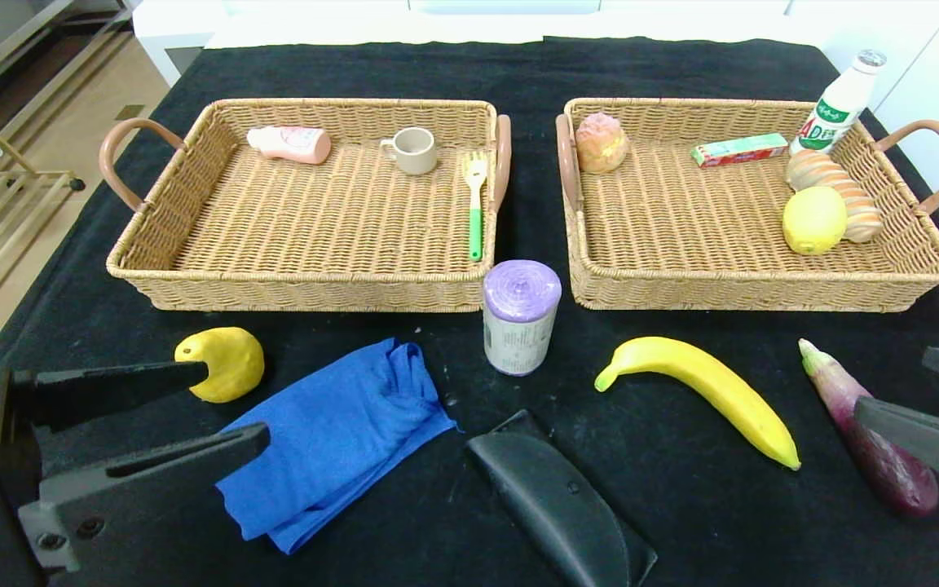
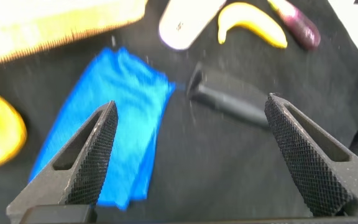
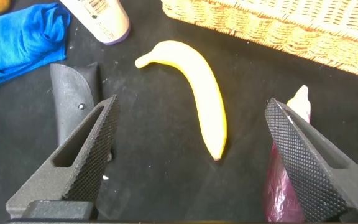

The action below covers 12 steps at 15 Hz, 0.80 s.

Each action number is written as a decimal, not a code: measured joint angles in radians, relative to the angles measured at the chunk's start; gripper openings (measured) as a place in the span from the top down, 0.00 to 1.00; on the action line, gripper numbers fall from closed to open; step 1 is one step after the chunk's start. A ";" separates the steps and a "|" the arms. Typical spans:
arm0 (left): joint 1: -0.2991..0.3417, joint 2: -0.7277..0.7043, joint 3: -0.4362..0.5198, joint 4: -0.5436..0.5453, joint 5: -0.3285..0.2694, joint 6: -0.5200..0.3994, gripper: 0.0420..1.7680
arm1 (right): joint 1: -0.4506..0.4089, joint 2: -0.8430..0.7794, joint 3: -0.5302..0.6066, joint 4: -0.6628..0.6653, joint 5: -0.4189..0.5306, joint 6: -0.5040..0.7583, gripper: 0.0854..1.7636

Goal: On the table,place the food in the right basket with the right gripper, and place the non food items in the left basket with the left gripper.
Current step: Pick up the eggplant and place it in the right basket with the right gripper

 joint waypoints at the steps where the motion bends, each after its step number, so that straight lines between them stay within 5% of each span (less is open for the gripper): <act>1: -0.003 0.014 -0.014 0.001 -0.001 0.003 0.03 | 0.000 0.002 0.000 0.001 -0.001 0.000 0.03; 8: -0.002 0.049 -0.021 -0.011 0.002 0.006 0.03 | 0.000 0.004 -0.016 0.038 -0.027 -0.007 0.03; 12: -0.004 0.043 -0.008 -0.011 -0.021 0.005 0.03 | -0.003 0.012 -0.148 0.284 -0.133 0.001 0.03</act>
